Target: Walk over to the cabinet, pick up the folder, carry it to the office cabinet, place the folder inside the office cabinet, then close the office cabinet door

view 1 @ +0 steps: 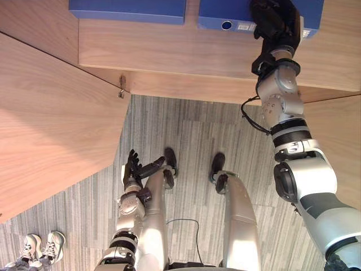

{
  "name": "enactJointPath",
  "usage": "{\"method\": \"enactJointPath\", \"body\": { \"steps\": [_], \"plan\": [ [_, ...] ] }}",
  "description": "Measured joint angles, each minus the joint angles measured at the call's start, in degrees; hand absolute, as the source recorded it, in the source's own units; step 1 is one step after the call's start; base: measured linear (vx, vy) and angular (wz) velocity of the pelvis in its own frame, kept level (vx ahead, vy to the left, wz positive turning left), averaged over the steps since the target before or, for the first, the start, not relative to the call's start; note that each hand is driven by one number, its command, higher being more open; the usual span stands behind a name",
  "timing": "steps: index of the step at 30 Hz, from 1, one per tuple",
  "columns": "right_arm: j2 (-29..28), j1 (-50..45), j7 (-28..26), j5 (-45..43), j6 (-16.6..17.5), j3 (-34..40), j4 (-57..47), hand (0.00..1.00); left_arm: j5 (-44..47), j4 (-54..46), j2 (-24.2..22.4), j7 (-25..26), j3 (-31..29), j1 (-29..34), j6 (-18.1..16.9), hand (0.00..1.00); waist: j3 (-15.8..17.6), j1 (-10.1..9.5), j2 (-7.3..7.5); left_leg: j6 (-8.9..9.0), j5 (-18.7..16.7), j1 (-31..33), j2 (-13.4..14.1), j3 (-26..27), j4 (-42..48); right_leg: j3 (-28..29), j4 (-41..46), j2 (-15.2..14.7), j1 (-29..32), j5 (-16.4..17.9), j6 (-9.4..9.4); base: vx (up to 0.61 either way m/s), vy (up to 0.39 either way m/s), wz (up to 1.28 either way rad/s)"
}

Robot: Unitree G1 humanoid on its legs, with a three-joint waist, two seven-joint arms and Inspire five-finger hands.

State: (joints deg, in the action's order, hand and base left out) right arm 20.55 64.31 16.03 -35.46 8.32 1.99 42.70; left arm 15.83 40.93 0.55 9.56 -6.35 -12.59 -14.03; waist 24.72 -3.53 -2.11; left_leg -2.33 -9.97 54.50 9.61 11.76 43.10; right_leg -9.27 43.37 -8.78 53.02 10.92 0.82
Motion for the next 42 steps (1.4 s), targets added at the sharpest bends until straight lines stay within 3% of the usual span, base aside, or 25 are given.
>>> {"method": "enactJointPath", "body": {
  "steps": [5,6,10,13,14,16,19,22,25,28,31,34,39,42],
  "plan": [
    [-0.92,-18.64,-0.06,-0.29,2.91,0.79,-21.3,0.0,-0.02,0.03,-0.69,0.06,0.23,1.1,1.07,1.0,-0.01,0.29,0.0,0.15,-0.14,-4.09,-0.02,0.12,-1.42,-0.21,-1.93,0.25,-4.33,-0.08,0.13,-0.01,-0.022,0.0],
    [-2.75,-28.41,-0.12,0.73,3.69,0.18,-28.39,0.0,-0.04,0.02,-0.82,-0.06,1.15,2.53,1.62,1.0,-0.02,0.63,0.02,0.22,-0.19,-7.71,-0.02,0.43,-2.84,-0.14,-3.58,0.57,-7.91,-0.22,0.35,0.04,-0.027,-0.07],
    [-9.71,-49.82,-2.62,7.88,4.39,-3.35,-34.36,0.0,-0.31,0.16,-1.28,-0.98,2.02,7.72,2.61,1.0,-1.31,2.09,0.36,1.05,-0.72,-18.29,0.35,1.9,-7.32,0.34,-9.06,1.86,-18.11,-0.57,0.67,0.07,-0.023,-0.18],
    [-13.39,-64.52,-4.97,16.72,4.07,-5.75,-34.06,0.0,-2.58,3.1,-1.18,-1.38,2.95,11.03,3.11,1.0,-5.05,3.04,0.69,1.64,-0.49,-25.58,0.62,3.55,-12.46,0.91,-15.25,3.16,-24.91,-1.83,0.78,0.13,-0.006,-0.25],
    [-14.58,-68.44,-5.52,21.3,4.12,-5.76,-31.73,1.0,-4.05,5.27,-0.66,-1.59,3.35,11.47,3.35,1.0,-6.72,3.92,0.96,2.27,0.11,-28.32,0.35,3.82,-14.9,1.09,-17.95,3.58,-27.55,-2.65,0.93,0.19,-0.016,-0.15],
    [-15.63,-70.75,-6.67,27.61,3.68,-5.17,-19.86,1.0,-7.54,9.3,1.23,-2.77,3.88,11.73,3.89,1.0,-10.0,6.0,2.11,2.72,1.95,-33.66,-0.56,4.83,-20.82,1.53,-24.37,4.21,-32.69,-4.89,1.22,0.22,-0.016,-0.14],
    [-17.2,-70.93,-6.91,29.21,2.39,-0.23,-6.44,1.0,-9.27,11.31,2.02,-3.48,4.0,11.99,4.14,1.0,-11.63,6.41,2.08,2.68,3.73,-39.61,-1.46,6.63,-27.01,2.81,-31.85,4.9,-38.46,-8.11,1.81,0.14,0.011,-0.25],
    [-17.73,-71.37,-6.86,29.18,0.97,4.42,0.91,1.0,-10.4,11.39,3.27,-3.58,3.87,13.18,4.54,1.0,-11.91,7.09,2.06,2.7,4.94,-45.22,-2.6,8.7,-32.0,4.4,-36.96,4.92,-43.28,-10.15,2.5,0.13,0.044,-0.36],
    [-17.8,-72.59,-6.84,27.33,0.62,10.54,5.9,1.0,-11.42,13.66,4.46,-3.79,1.63,14.86,5.18,1.0,-15.33,8.46,1.91,2.73,5.17,-48.78,-3.41,11.7,-35.35,7.29,-41.41,4.99,-45.91,-12.19,3.12,0.08,0.052,-0.5],
    [-18.0,-73.56,-6.8,21.46,0.69,18.67,6.29,1.0,-11.52,15.79,4.98,-4.75,-0.09,15.75,5.97,1.0,-17.66,9.24,1.89,2.73,5.16,-53.28,-4.29,16.23,-38.14,12.44,-44.57,5.47,-47.89,-14.36,3.46,0.0,0.058,-0.76],
    [-18.22,-73.49,-6.46,16.06,0.74,24.87,5.08,1.0,-11.54,15.8,4.83,-4.88,-0.91,16.39,6.11,1.0,-17.86,9.72,1.9,2.95,4.98,-55.39,-4.83,19.28,-39.04,15.93,-44.75,5.75,-47.83,-15.14,3.55,-0.08,0.035,-0.67],
    [-18.2,-73.52,-4.13,12.33,0.82,32.2,-1.35,1.0,-11.59,15.79,4.78,-5.02,-1.3,18.73,6.1,1.0,-17.98,11.15,1.85,4.62,3.21,-57.26,-4.83,24.13,-39.1,21.54,-44.75,6.45,-46.64,-15.81,3.73,-0.09,0.01,-0.8],
    [-13.45,-72.99,-2.59,12.12,1.15,36.3,-8.72,1.0,-13.69,16.19,4.05,-6.01,-1.03,21.73,6.08,1.0,-18.11,12.65,1.67,5.0,1.57,-58.79,-5.1,30.92,-38.56,28.34,-45.31,7.5,-44.94,-16.87,3.27,-0.06,0.007,-0.85],
    [-7.81,-69.47,-2.93,12.16,1.18,35.88,-8.76,1.0,-13.77,16.29,4.24,-7.26,-0.48,22.2,5.88,1.0,-18.0,13.21,0.95,4.02,0.36,-58.85,-5.38,32.04,-36.74,32.38,-46.4,8.01,-44.22,-18.29,3.66,0.01,0.008,-0.73]
  ]
}}
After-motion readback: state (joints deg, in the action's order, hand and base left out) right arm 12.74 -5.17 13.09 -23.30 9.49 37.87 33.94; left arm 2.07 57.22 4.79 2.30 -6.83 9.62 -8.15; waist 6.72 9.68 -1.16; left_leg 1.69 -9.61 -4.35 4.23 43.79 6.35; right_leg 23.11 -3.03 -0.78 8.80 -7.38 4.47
